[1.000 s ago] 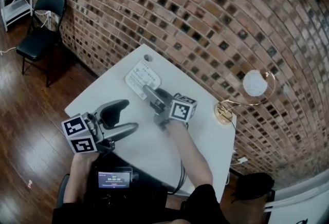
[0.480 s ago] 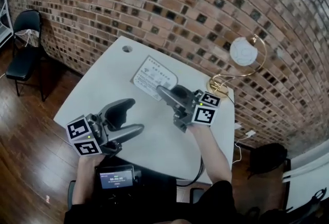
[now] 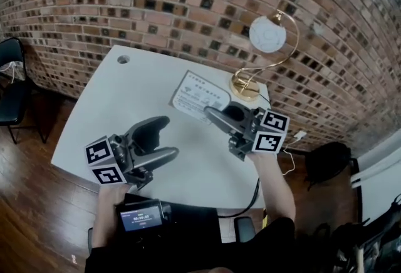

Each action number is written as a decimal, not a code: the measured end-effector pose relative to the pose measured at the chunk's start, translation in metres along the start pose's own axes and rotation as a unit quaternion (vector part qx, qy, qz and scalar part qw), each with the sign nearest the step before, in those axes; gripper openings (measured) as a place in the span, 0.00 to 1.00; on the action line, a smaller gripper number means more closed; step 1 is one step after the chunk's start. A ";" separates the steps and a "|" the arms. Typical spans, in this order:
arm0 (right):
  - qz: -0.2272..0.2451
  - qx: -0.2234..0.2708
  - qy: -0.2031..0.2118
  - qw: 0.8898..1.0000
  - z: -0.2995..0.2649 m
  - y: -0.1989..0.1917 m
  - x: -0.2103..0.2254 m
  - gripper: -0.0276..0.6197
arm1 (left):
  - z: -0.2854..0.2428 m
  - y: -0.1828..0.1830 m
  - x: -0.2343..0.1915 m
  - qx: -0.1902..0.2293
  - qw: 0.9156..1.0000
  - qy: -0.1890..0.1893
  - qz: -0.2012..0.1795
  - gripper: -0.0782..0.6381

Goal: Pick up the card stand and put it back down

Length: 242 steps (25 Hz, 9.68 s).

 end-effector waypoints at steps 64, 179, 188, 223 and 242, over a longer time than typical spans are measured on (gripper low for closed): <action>-0.032 0.017 -0.071 0.997 0.010 -0.011 0.172 0.09 | -0.064 -0.030 -0.081 -0.156 0.986 -0.065 0.010 0.61; -0.092 -0.147 -0.338 0.925 -0.072 -0.094 0.343 0.21 | -0.046 -0.058 -0.166 -0.152 0.985 -0.028 0.081 0.61; -0.146 -0.060 -0.234 0.959 -0.058 -0.059 0.276 0.20 | -0.048 -0.069 -0.170 -0.154 0.984 -0.020 0.083 0.61; -0.109 0.123 -0.089 0.982 0.074 0.033 0.063 0.09 | -0.136 -0.069 -0.043 -0.139 0.982 -0.110 0.068 0.61; -0.035 0.128 -0.081 0.988 0.105 0.047 -0.029 0.09 | -0.120 -0.056 0.024 -0.109 0.989 -0.091 0.047 0.61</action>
Point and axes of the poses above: the fingertips, and each gripper's own axes: z backward along the fingers, x to its right, y out of its top, the point moved 2 cm from there along z, backward along the fingers, and after that the axes turned 13 degrees about -y, right-handed, at the moved point
